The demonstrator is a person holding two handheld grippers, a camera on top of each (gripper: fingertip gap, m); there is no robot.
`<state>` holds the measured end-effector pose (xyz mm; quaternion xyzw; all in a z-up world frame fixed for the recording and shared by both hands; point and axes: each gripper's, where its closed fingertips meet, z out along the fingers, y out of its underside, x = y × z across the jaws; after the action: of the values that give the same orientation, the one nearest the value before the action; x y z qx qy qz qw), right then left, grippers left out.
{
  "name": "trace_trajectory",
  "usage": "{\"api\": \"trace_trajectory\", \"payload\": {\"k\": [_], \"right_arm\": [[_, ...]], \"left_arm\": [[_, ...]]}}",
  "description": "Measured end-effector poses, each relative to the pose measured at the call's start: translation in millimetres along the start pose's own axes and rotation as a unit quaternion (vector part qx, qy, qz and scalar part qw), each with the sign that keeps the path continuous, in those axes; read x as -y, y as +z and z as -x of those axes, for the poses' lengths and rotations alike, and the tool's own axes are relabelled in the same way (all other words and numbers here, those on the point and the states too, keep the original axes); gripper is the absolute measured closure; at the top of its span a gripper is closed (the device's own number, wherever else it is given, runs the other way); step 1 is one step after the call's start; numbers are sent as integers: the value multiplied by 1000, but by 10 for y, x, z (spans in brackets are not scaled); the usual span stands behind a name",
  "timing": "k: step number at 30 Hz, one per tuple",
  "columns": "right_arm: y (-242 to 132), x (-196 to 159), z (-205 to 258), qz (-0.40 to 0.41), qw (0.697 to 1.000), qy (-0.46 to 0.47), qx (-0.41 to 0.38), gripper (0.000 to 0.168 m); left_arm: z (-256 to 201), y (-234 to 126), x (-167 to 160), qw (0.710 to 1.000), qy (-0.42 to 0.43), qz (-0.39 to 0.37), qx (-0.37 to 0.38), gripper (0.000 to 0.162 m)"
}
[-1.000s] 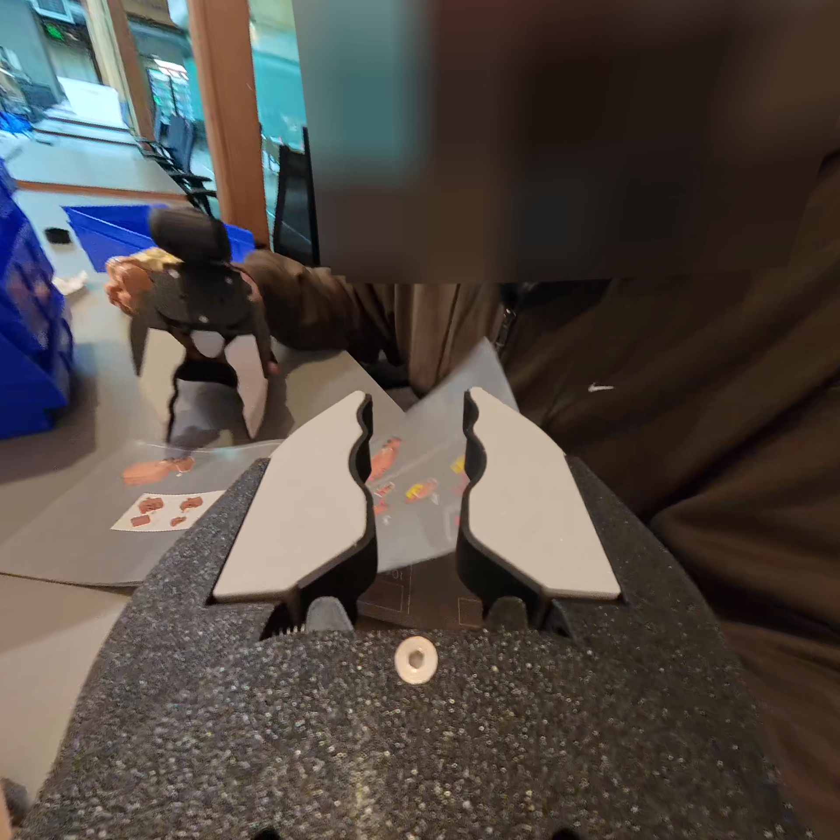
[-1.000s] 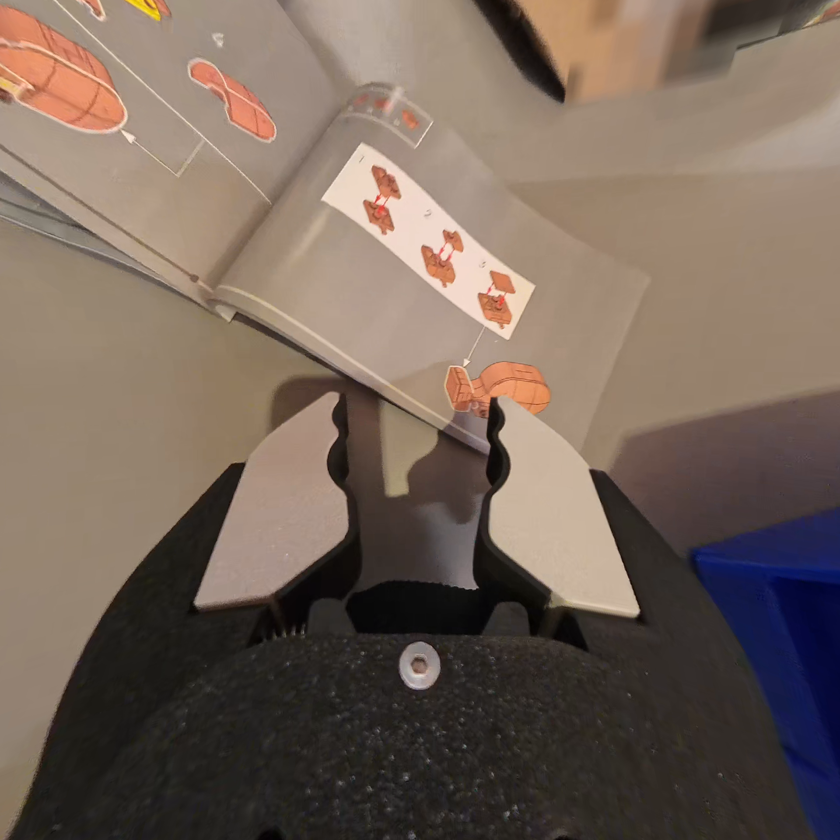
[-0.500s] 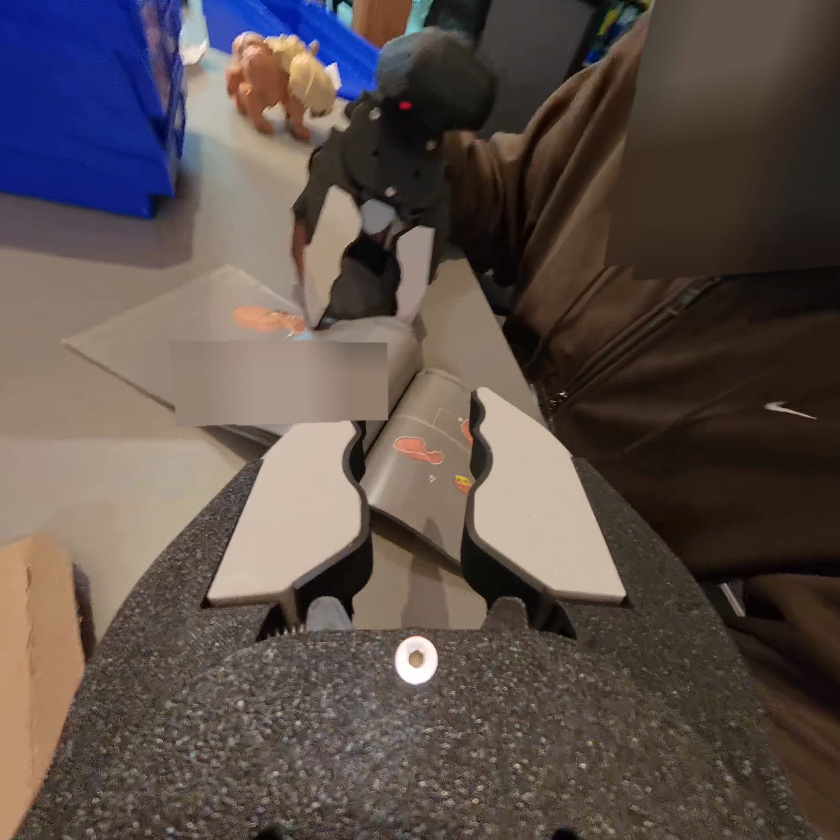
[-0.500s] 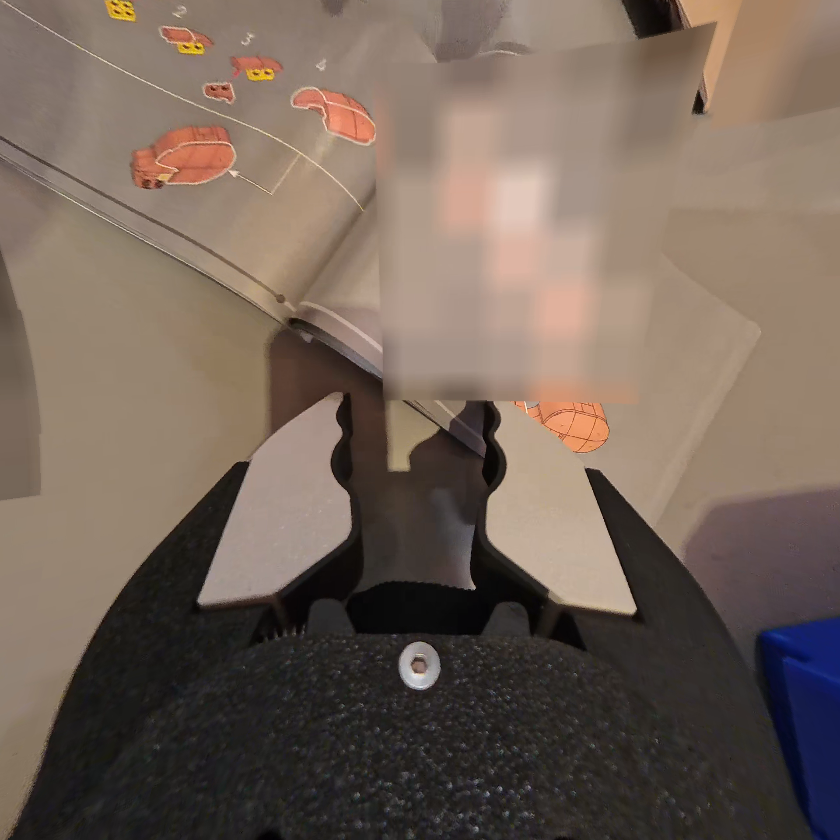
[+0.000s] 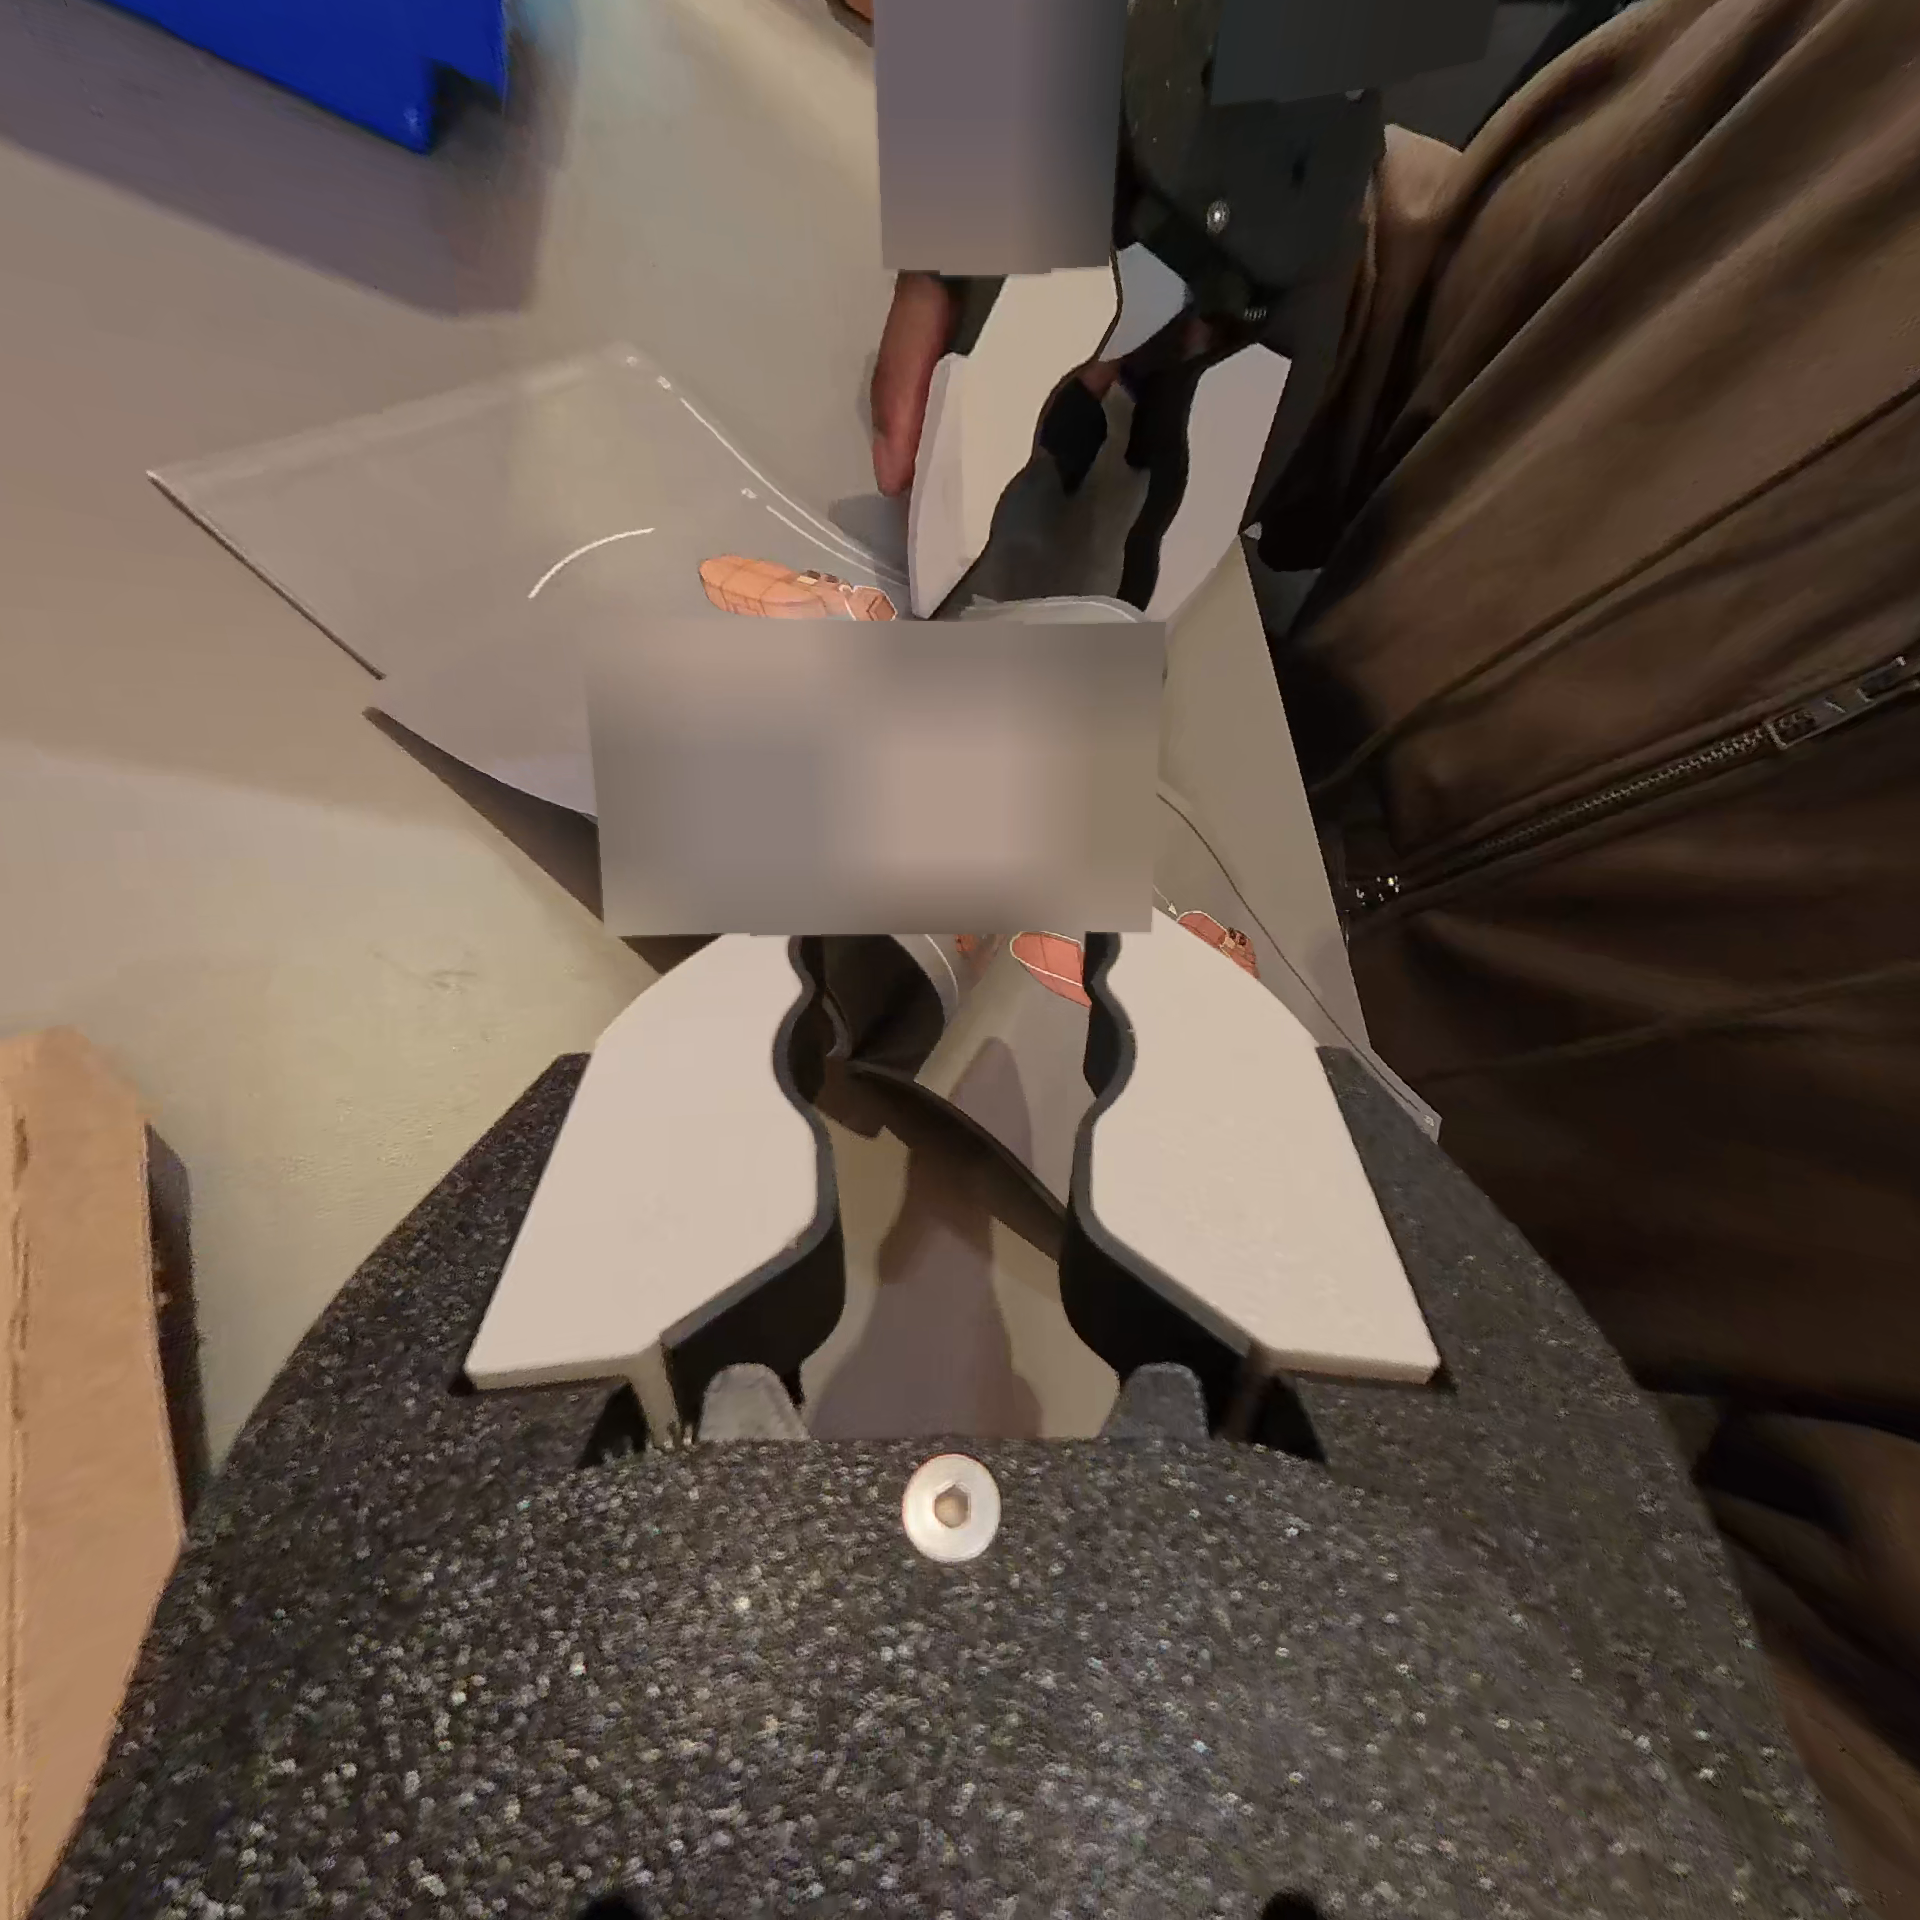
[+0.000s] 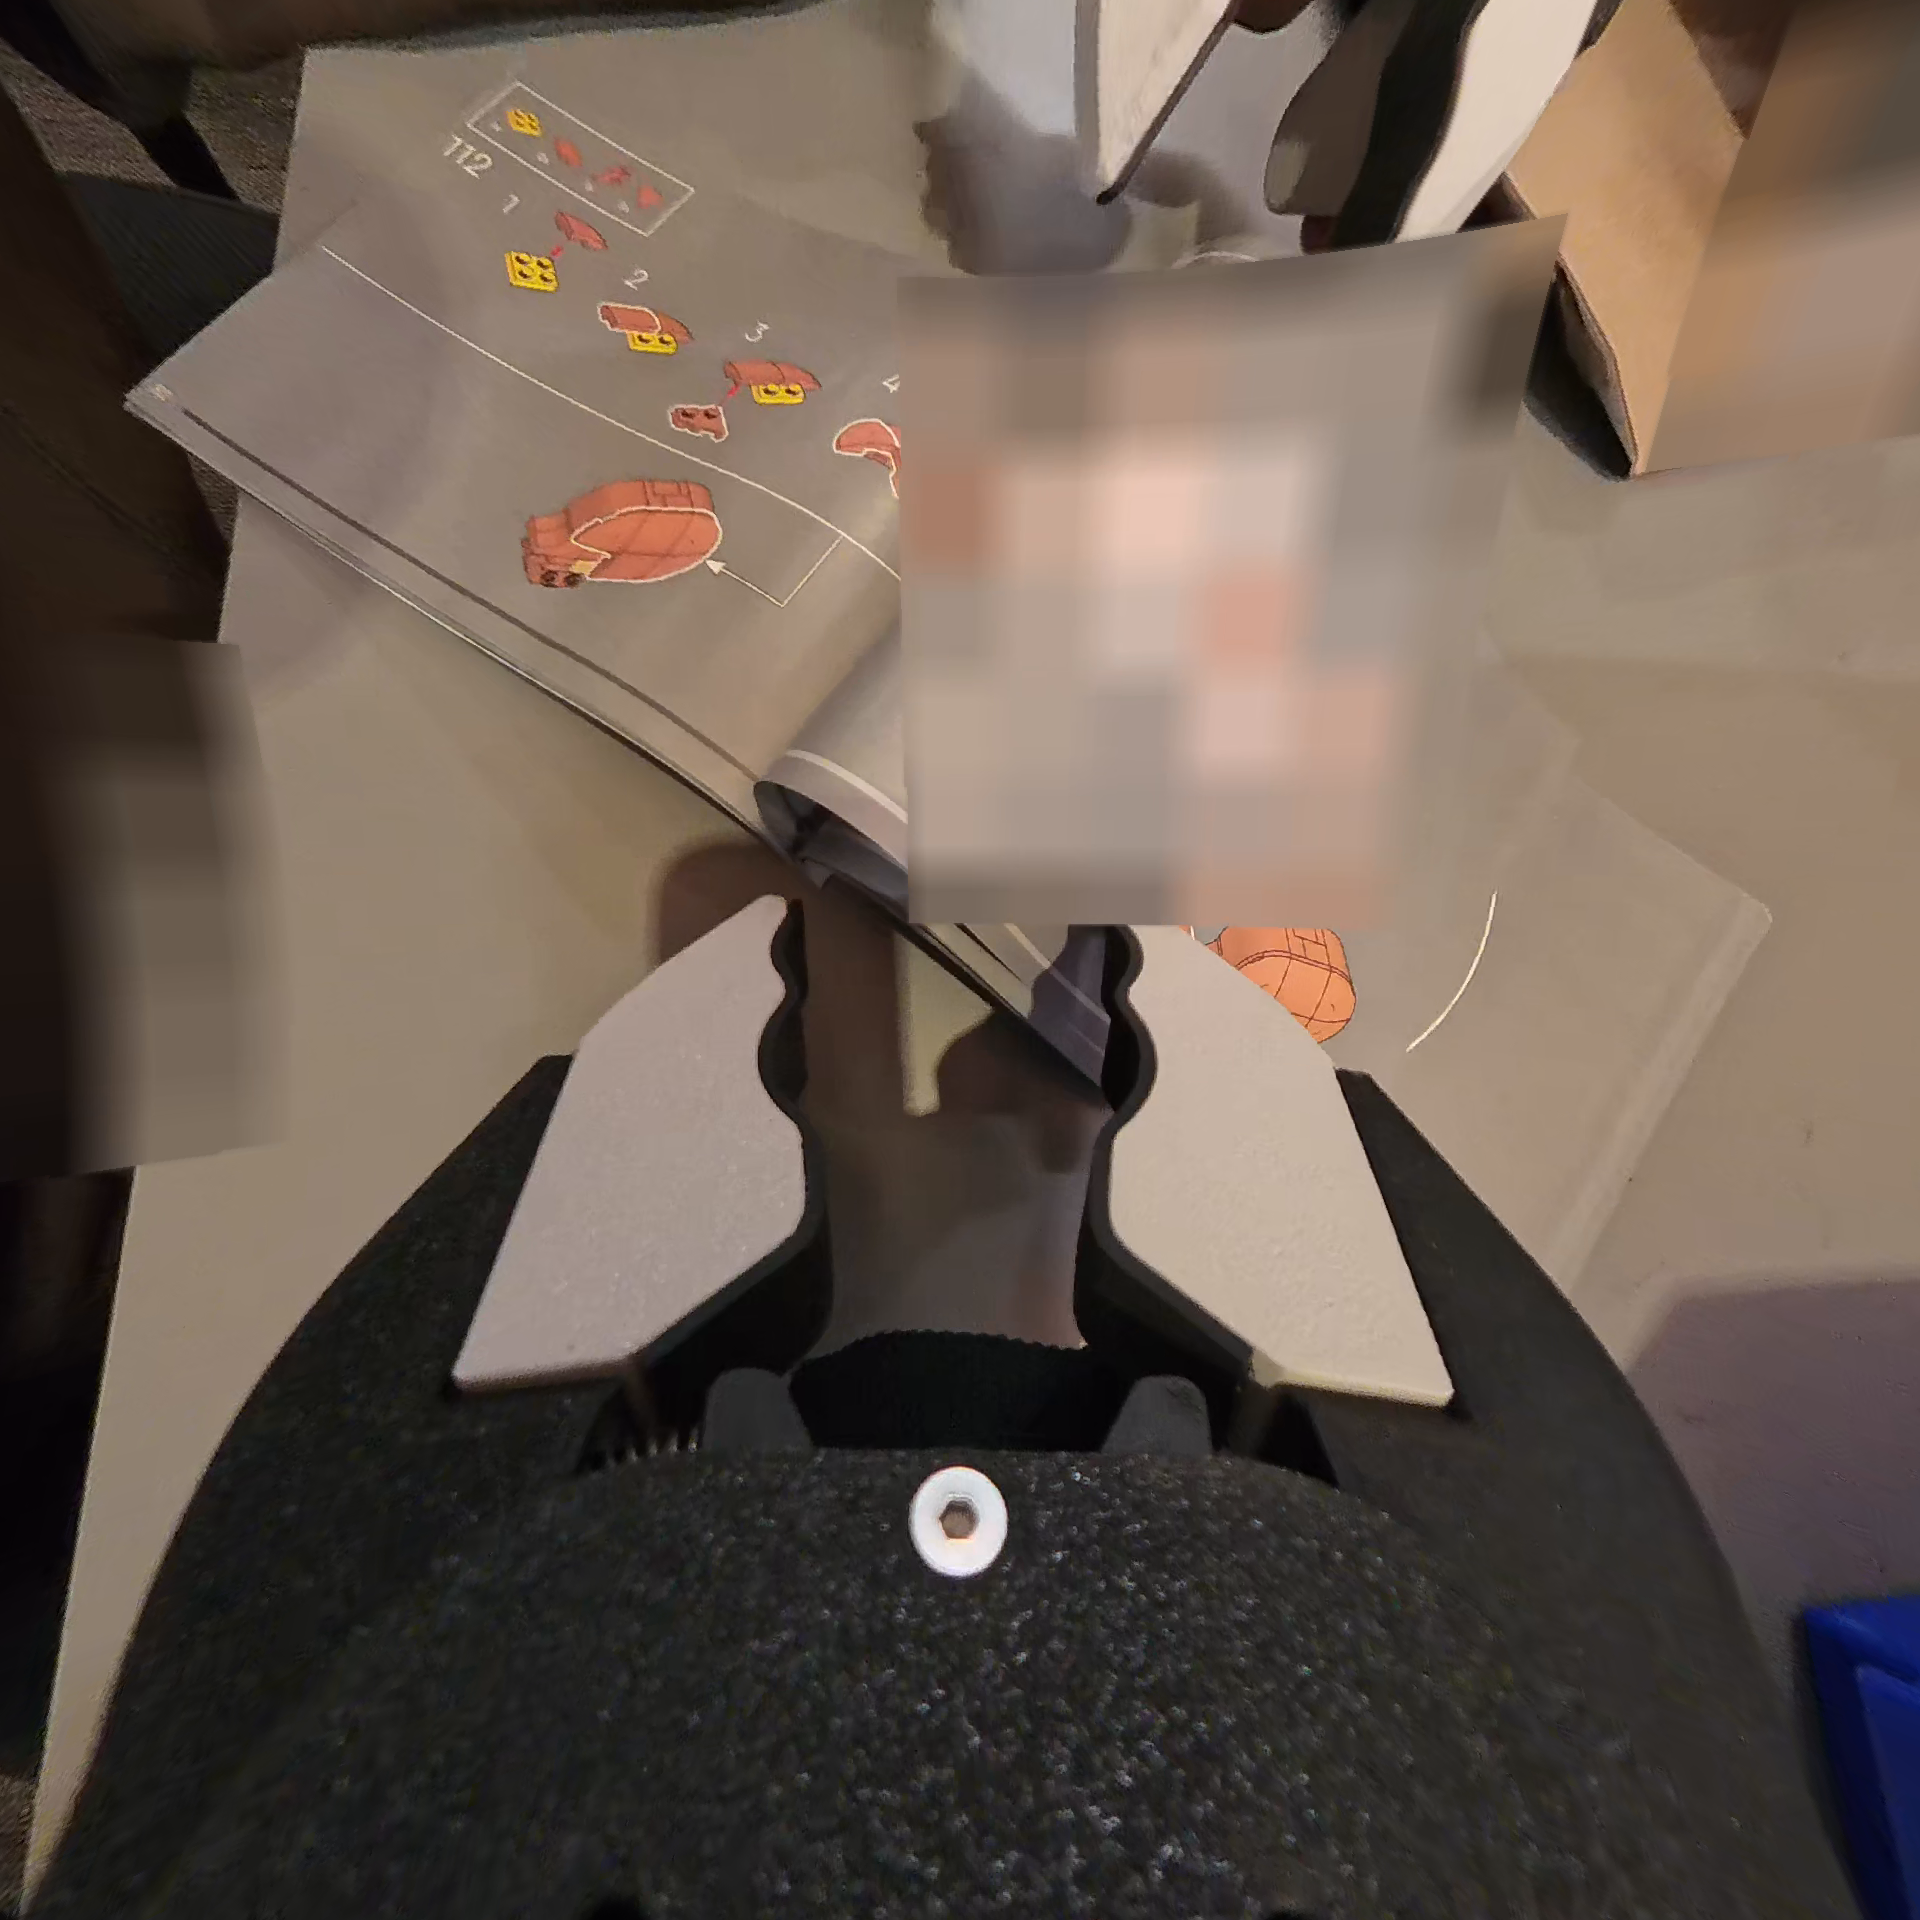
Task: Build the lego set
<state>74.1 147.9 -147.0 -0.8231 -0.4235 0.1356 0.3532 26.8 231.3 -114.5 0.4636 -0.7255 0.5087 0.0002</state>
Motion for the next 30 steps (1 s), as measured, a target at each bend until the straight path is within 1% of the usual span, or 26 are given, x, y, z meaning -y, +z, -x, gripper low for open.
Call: {"api": "trace_trajectory", "payload": {"k": [1,6,10,13,16,19,22,27,30], "right_arm": [[-2,7,2,-2,1000,-1,0,113],[-65,73,-49,-24,1000,-5,-14,110],[-299,111,-222,-59,997,6,-43,106],[-486,62,-339,-76,995,22,-56,104],[-563,-58,-456,-71,994,37,-71,104],[-518,-136,-488,-58,995,45,-71,106],[-403,-156,-414,-39,997,31,-59,106],[-204,-95,-176,-22,999,-27,-29,104],[-158,26,2,-38,997,-74,-8,102]], "left_arm": [[-6,1,-1,1000,1,0,-2,115],[-130,-47,74,999,20,-25,-34,123],[-329,-110,130,994,63,-47,-74,126],[-527,-133,134,988,102,-50,-109,127],[-720,-181,141,979,138,-57,-140,127],[-856,-263,179,971,165,-75,-158,127],[-906,-351,244,966,175,-100,-161,127],[-781,-509,424,966,162,-161,-125,127],[-743,-639,553,958,166,-208,-107,126]]}}
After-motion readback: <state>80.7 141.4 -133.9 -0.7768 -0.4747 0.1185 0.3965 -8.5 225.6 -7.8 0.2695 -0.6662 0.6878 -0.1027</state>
